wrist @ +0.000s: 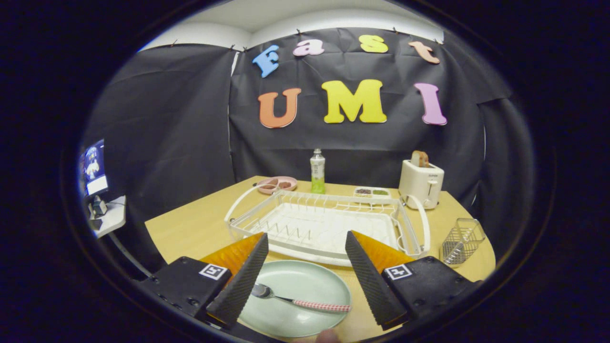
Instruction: Take the plate from the dish rack, then take the spoon from the basket and place it into the plate.
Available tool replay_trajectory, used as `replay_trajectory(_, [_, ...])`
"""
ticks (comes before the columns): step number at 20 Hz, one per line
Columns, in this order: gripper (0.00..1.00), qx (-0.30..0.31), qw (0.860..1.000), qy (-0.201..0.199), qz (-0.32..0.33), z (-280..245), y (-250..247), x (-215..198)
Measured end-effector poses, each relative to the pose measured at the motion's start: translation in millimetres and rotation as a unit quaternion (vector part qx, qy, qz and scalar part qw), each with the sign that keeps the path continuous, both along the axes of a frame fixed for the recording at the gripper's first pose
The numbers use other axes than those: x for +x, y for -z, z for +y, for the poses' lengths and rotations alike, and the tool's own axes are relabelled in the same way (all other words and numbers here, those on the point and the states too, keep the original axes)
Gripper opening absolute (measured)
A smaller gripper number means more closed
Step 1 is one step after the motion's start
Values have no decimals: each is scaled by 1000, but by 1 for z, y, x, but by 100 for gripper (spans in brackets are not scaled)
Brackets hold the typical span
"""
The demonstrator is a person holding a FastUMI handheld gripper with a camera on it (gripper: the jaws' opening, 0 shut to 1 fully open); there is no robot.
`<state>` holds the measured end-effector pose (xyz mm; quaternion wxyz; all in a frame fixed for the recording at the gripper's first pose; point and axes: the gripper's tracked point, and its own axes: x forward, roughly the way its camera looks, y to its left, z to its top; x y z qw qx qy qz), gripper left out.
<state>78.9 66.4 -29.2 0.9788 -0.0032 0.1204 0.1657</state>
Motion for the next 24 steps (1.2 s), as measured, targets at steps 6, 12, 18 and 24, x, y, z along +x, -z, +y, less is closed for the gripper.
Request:
replay_trajectory(6, [100, 51, 996, 73, -30, -22, -21, -11])
replay_trajectory(12, [100, 53, 989, 126, -52, -34, -24, -33])
replay_trajectory(18, [100, 68, 985, 142, -64, -27, -18, -49])
replay_trajectory(24, [100, 68, 985, 147, -66, -11, -17, -50])
